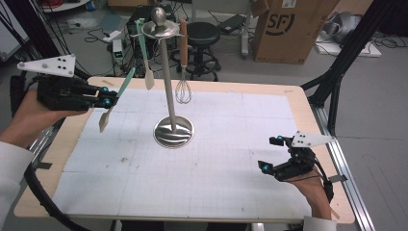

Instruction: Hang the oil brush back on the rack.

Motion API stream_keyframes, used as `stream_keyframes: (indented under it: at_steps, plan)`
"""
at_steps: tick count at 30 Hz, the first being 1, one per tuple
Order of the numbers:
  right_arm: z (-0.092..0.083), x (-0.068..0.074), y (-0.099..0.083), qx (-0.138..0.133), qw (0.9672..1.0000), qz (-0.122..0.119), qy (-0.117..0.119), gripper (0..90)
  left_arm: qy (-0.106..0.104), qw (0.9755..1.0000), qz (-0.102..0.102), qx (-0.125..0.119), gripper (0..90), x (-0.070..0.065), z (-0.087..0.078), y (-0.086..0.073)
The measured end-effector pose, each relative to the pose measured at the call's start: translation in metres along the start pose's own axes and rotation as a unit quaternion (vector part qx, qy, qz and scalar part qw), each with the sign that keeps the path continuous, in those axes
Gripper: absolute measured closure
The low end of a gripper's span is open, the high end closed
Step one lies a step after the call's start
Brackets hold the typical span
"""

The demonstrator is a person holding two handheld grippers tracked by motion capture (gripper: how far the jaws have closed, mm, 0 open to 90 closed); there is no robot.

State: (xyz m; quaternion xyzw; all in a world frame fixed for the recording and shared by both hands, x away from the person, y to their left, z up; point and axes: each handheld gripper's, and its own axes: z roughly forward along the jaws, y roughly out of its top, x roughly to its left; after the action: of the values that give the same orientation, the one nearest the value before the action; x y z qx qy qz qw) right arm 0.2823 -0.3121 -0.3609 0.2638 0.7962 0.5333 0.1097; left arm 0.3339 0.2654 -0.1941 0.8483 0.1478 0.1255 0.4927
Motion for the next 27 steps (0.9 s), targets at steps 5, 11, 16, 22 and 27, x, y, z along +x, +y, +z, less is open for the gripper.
stream_keyframes:
  at_steps: [5, 11, 16, 22, 27]
  plan:
    - [0.000, 0.000, 0.000, 0.001, 1.0000, 0.001, 0.002, 0.5, 0.002, 1.0000, 0.001, 0.004, 80.5, 0.005, -0.006, 0.010]
    - [0.000, 0.000, 0.000, -0.001, 1.0000, 0.002, 0.003, 0.5, 0.014, 0.9999, -0.004, -0.003, 80.6, 0.011, -0.016, 0.025]
    - [-0.001, -0.001, 0.000, -0.002, 1.0000, 0.003, 0.001, 0.5, 0.020, 0.9998, -0.007, -0.006, 80.6, 0.019, -0.019, 0.034]
    - [-0.002, -0.002, -0.001, -0.002, 1.0000, 0.003, -0.001, 0.5, 0.022, 0.9996, -0.012, -0.013, 80.6, 0.030, -0.016, 0.039]
    - [-0.002, -0.003, -0.002, -0.001, 1.0000, 0.006, -0.003, 0.5, 0.030, 0.9992, -0.024, -0.014, 80.6, 0.040, -0.014, 0.037]
